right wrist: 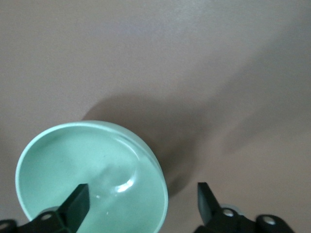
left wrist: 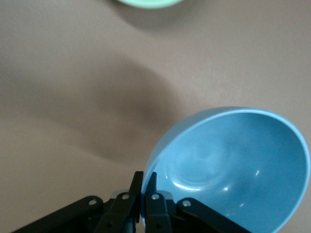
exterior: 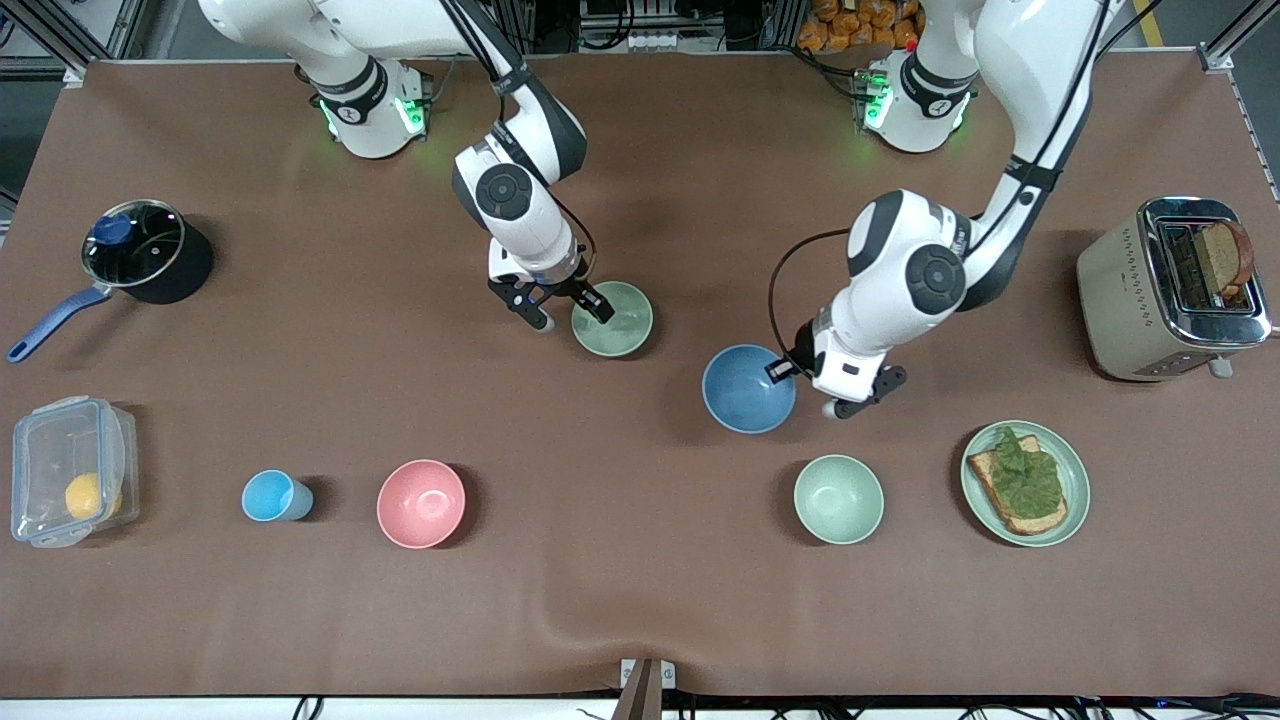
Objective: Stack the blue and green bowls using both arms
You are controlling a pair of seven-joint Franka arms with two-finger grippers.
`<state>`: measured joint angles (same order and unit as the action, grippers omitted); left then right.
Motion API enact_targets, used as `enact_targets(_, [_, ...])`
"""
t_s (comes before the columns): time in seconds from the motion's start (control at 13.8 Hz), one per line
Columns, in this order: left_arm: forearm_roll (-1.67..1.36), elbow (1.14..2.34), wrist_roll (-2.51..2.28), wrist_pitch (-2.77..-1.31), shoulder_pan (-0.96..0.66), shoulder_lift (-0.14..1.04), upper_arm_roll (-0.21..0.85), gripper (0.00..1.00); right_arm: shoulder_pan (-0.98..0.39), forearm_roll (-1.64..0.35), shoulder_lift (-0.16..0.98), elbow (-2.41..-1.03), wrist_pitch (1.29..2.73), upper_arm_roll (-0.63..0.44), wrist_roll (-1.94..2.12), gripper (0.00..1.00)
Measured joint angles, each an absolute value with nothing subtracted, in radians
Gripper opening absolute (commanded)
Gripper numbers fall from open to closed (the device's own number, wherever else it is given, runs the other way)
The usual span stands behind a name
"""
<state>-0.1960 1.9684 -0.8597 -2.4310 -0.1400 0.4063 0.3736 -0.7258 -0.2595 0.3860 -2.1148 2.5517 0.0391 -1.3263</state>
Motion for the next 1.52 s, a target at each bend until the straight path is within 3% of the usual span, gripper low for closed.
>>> enact_targets(0.36, [-0.196,1.991,-0.920,-2.434,-0.191,0.406,0.403,0.00,-0.588,-0.269,0.346,-1.920,2.083,0.026,-1.330,1.00])
enact_targets(0.51, [-0.196,1.992,-0.961,-2.435,-0.230,0.406,0.404,0.00,-0.504,-0.309,0.345,-1.884,2.025,0.024,-1.295,1.00])
enact_targets(0.94, [-0.196,1.997,-1.090,-2.435,-0.349,0.407,0.406,0.00,-0.389,-0.569,0.473,-1.902,2.131,0.023,-1.101,1.00])
enact_targets(1.23, [-0.196,2.000,-1.116,-2.438,-0.403,0.416,0.406,0.00,-0.393,-0.749,0.594,-1.903,2.212,0.031,-0.997,1.00])
enact_targets(1.52, [-0.196,1.990,-1.116,-2.456,-0.406,0.432,0.406,0.00,-0.413,-0.861,0.608,-1.901,2.249,0.037,-0.992,1.00])
